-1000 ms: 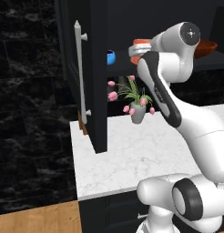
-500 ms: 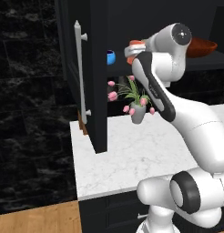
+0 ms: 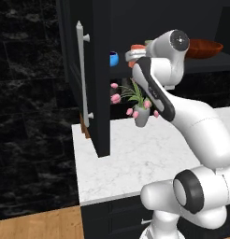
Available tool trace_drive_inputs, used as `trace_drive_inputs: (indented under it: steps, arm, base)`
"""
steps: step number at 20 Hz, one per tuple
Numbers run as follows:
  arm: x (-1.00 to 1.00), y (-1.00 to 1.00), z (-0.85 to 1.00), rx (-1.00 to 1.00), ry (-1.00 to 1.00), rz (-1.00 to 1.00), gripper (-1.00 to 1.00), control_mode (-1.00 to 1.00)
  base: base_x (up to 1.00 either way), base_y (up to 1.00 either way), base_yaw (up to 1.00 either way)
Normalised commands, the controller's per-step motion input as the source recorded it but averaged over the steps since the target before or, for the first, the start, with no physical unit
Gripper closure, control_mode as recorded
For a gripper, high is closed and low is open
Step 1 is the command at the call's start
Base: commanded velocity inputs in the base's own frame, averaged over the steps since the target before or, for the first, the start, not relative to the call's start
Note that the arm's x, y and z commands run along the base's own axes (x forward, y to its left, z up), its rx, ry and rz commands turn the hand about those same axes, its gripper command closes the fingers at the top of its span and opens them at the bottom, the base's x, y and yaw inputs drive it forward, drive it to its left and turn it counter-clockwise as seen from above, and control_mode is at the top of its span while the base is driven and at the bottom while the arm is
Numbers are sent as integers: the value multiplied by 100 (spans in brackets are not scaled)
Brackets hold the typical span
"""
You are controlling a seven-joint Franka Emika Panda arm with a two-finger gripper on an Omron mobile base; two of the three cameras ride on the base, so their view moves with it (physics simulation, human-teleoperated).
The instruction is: Gather all objects into one cabinet and sort the glasses and bowls to opposite sides.
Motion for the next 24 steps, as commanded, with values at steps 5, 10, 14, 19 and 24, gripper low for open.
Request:
trace_drive_inputs:
  steps: [5, 10, 14, 19, 24]
  arm:
    - [33, 0, -10, 0, 0, 0, 100, -100]
    - [33, 0, -12, 0, 0, -1, 100, -100]
    - [31, 1, -11, 0, 0, -1, 100, -100]
    - [25, 5, -14, 0, 0, -1, 100, -100]
    - [28, 9, -15, 0, 0, -1, 100, -100]
  base:
    - [0, 0, 0]
    - [0, 0, 0]
    - [0, 0, 0]
    - [0, 0, 0]
    - [0, 0, 0]
